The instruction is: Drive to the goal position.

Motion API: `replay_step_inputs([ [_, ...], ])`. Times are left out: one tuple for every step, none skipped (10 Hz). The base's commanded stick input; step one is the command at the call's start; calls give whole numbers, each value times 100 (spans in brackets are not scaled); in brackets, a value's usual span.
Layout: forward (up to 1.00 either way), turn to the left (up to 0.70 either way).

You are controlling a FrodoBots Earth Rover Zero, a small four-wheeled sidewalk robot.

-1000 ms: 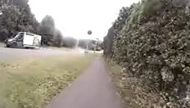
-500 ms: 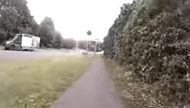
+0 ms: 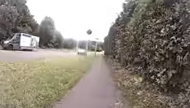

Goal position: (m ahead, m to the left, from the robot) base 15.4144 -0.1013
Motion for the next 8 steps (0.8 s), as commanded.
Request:
replay_step_inputs([
  [100, -40],
  [100, 0],
  [100, 0],
  [100, 0],
  [100, 0],
  [100, 0],
  [100, 0],
  [100, 0],
])
